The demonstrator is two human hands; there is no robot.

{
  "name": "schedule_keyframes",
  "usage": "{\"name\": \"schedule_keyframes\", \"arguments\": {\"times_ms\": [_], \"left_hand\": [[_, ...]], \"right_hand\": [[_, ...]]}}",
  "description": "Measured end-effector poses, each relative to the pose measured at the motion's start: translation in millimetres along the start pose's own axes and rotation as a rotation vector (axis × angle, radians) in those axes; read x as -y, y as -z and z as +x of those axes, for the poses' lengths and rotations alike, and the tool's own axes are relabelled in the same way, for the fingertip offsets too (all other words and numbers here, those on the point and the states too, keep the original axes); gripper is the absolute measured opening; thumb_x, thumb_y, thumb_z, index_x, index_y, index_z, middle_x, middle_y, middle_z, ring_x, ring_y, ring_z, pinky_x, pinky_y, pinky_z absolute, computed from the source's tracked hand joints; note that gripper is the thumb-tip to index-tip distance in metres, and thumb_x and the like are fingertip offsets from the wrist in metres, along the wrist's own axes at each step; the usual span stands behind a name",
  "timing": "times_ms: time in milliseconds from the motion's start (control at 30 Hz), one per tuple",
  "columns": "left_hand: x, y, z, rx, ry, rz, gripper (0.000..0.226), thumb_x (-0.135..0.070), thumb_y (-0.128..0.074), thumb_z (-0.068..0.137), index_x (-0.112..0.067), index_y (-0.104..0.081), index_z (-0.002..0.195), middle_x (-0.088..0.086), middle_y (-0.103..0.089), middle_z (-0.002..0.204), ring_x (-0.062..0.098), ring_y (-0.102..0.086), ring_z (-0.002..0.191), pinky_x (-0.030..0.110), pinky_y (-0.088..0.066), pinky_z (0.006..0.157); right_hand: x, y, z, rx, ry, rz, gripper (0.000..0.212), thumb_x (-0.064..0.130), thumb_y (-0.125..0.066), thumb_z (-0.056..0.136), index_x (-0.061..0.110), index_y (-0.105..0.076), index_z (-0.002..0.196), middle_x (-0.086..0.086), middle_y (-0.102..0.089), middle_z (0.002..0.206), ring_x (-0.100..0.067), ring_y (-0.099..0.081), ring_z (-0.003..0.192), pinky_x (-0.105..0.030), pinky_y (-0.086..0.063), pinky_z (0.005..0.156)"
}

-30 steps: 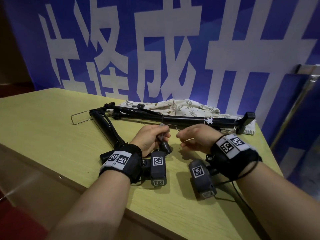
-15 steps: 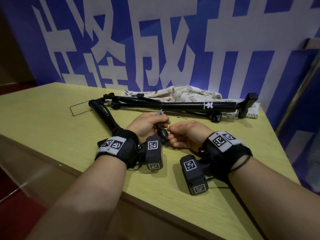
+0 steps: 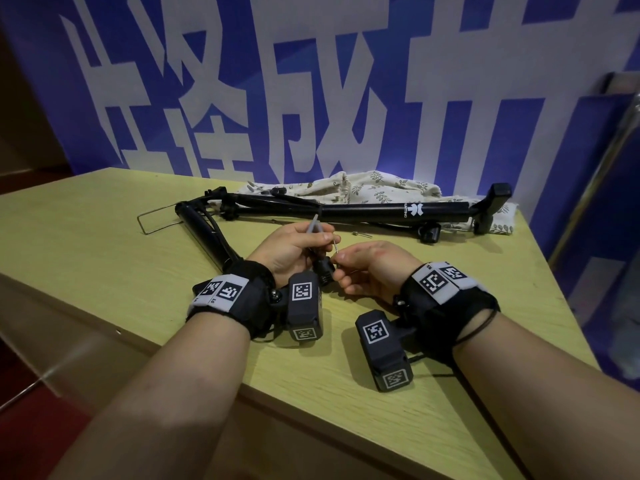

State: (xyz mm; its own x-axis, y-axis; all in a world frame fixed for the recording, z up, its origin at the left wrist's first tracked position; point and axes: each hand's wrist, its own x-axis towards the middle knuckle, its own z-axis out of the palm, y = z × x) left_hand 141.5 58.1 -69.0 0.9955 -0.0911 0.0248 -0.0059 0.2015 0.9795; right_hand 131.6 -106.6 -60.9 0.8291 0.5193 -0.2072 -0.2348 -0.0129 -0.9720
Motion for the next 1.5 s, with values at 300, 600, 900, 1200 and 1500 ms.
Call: {"name": "schedule_keyframes", "arguments": {"times_ms": [300,600,900,1200,1500], "left_hand": [[-0.7,0.2,-1.2,0.022,0.011,-0.001,0.017,0.005,-0.054,0.091,-0.01,-0.061,0.096,0.002,-0.07,0.076,0.01,-0.064,0.068,0.025,-0.054,0.069],[-0.6,2.7,0.0,0.063,0.011,-0.024,0.016,0.004,-0.053,0.092,-0.01,-0.06,0.093,0.003,-0.07,0.078,0.01,-0.064,0.068,0.025,-0.053,0.066],[0.8,1.9,1.0,0.063,0.014,0.041,0.017,0.005,-0.055,0.09,-0.011,-0.061,0.091,0.002,-0.072,0.077,0.011,-0.065,0.067,0.026,-0.052,0.069],[1.0,0.4,-0.4,0.066,0.022,0.143,0.015,0.002,-0.057,0.091,-0.01,-0.062,0.096,0.0,-0.072,0.075,0.012,-0.066,0.07,0.025,-0.055,0.066],[-0.2,0.0,-0.6,0.08,0.022,0.219,0.015,0.002,-0.057,0.091,-0.011,-0.062,0.097,-0.003,-0.07,0.071,0.009,-0.064,0.066,0.02,-0.053,0.057]], "right_hand": [[-0.7,-0.9,0.1,0.01,0.028,-0.029,0.016,0.003,-0.048,0.096,0.005,-0.06,0.085,-0.009,-0.055,0.065,-0.015,-0.049,0.053,-0.019,-0.047,0.046],[-2.6,0.2,0.7,0.002,0.06,0.01,0.015,0.003,-0.05,0.095,0.005,-0.061,0.086,-0.008,-0.057,0.063,-0.012,-0.051,0.049,-0.018,-0.047,0.044],[-2.4,1.3,2.3,0.005,0.014,0.055,0.016,0.003,-0.048,0.096,0.005,-0.061,0.087,-0.008,-0.06,0.066,-0.009,-0.057,0.051,-0.015,-0.052,0.048],[0.4,-0.8,-0.4,0.028,-0.032,0.135,0.01,-0.006,-0.049,0.092,0.002,-0.054,0.096,-0.013,-0.061,0.074,-0.012,-0.062,0.055,-0.018,-0.054,0.052],[-1.7,0.9,4.6,-0.037,-0.074,0.25,0.051,-0.016,-0.046,0.088,0.002,-0.034,0.134,-0.017,-0.064,0.074,-0.019,-0.067,0.057,-0.025,-0.057,0.052]]}}
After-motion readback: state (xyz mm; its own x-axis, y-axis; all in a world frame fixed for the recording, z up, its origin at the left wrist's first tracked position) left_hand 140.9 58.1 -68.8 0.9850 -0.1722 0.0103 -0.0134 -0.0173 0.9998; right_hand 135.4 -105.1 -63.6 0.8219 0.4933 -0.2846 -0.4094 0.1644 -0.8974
